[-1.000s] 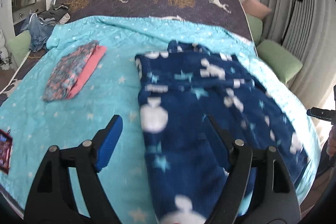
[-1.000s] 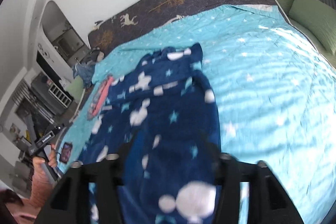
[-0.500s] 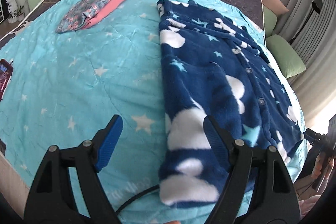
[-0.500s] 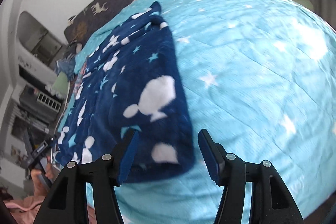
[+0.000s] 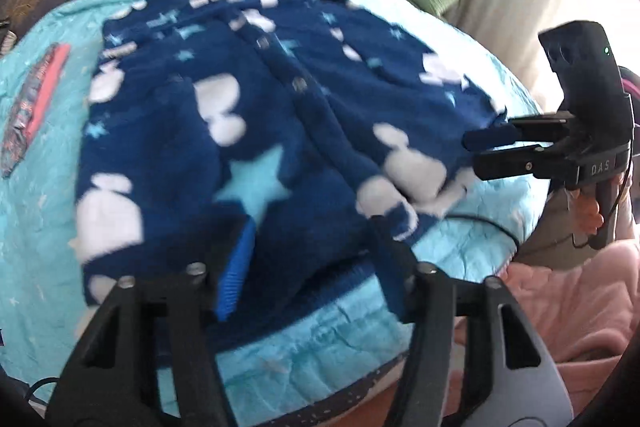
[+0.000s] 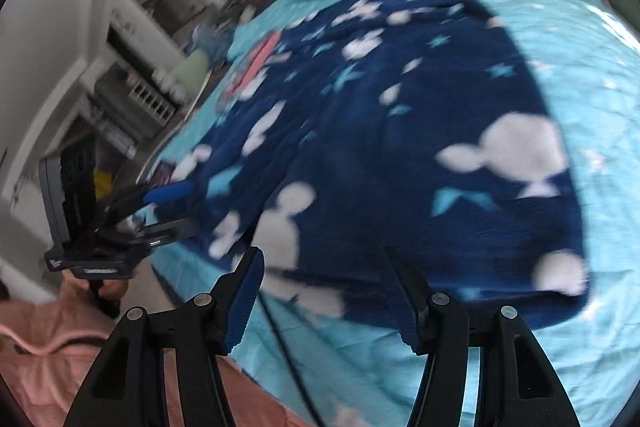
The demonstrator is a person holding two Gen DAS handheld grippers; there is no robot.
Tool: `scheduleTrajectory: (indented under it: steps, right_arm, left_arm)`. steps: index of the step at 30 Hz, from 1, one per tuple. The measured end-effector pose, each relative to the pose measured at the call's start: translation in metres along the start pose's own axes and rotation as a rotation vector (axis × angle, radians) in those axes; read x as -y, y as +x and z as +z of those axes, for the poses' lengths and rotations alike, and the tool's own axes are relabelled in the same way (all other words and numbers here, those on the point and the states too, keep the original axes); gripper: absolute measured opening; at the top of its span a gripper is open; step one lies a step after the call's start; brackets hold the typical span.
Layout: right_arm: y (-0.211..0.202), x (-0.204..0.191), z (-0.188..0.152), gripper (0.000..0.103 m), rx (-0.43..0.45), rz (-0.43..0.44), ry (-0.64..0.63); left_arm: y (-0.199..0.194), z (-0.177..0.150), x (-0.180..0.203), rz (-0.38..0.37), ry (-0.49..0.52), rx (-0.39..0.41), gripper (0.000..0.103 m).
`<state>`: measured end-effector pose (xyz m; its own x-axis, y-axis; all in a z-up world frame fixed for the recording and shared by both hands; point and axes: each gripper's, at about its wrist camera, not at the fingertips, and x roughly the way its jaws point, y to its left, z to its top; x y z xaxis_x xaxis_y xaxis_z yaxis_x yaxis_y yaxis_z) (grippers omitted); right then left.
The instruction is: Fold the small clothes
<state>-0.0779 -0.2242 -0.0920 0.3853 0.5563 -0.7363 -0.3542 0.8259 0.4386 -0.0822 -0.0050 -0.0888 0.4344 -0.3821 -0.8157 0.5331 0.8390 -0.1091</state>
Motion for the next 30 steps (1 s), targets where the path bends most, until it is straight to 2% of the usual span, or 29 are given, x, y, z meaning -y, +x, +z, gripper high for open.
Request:
scheduleTrajectory:
  steps: [3, 7, 12, 14, 15, 16, 19, 23, 25, 26, 27, 28, 29, 30]
  right_arm:
    - [0.006, -0.006, -0.004, 0.061, -0.025, -0.012, -0.024]
    - [0.006, -0.009, -0.006, 0.061, -0.027, -0.044, -0.064]
    - [0.014, -0.03, -0.006, 0.061, -0.032, -0.223, -0.234]
    - [0.022, -0.039, -0.009, 0.061, -0.063, -0.296, -0.334]
    - [0.026, -0.042, -0.011, 0.061, -0.076, -0.328, -0.376]
    - [0.029, -0.045, -0.013, 0.061, -0.085, -0.354, -0.414]
    - [0.035, -0.054, -0.014, 0.061, -0.083, -0.395, -0.496]
    - [0.049, -0.062, -0.007, 0.061, -0.067, -0.399, -0.554]
    - [0.052, -0.065, -0.002, 0.059, -0.052, -0.373, -0.556]
    - [0.052, -0.065, 0.001, 0.053, -0.041, -0.345, -0.545]
    - [0.05, -0.066, 0.003, 0.046, -0.03, -0.31, -0.531]
    - [0.049, -0.065, 0.006, 0.028, -0.025, -0.272, -0.512]
    - [0.047, -0.062, 0.009, 0.022, -0.019, -0.244, -0.485]
    - [0.045, -0.061, 0.011, 0.021, -0.008, -0.231, -0.466]
  left_arm:
    - [-0.005, -0.005, -0.002, -0.018, -0.001, -0.002, 0.057]
    - [-0.003, -0.009, 0.001, 0.024, 0.041, -0.007, 0.057]
    - [0.015, 0.0, 0.008, 0.087, 0.086, -0.007, 0.057]
    - [0.016, 0.004, 0.01, 0.081, 0.091, 0.007, 0.051]
    - [0.015, 0.007, 0.01, 0.065, 0.089, 0.012, 0.035]
    - [0.014, 0.01, 0.009, 0.05, 0.082, 0.013, 0.03]
    - [0.011, 0.012, 0.002, 0.019, 0.041, 0.027, 0.029]
    - [0.008, 0.009, 0.0, -0.004, 0.028, 0.023, 0.03]
    - [0.006, 0.006, 0.0, -0.016, 0.026, 0.023, 0.035]
    - [0.004, 0.005, 0.001, -0.025, 0.03, 0.026, 0.037]
    - [0.001, 0.003, 0.002, -0.032, 0.037, 0.033, 0.045]
    - [0.0, 0.003, 0.004, -0.035, 0.046, 0.039, 0.058]
    - [-0.003, 0.001, 0.007, -0.037, 0.061, 0.053, 0.064]
    - [-0.005, 0.0, 0.01, -0.034, 0.076, 0.067, 0.07]
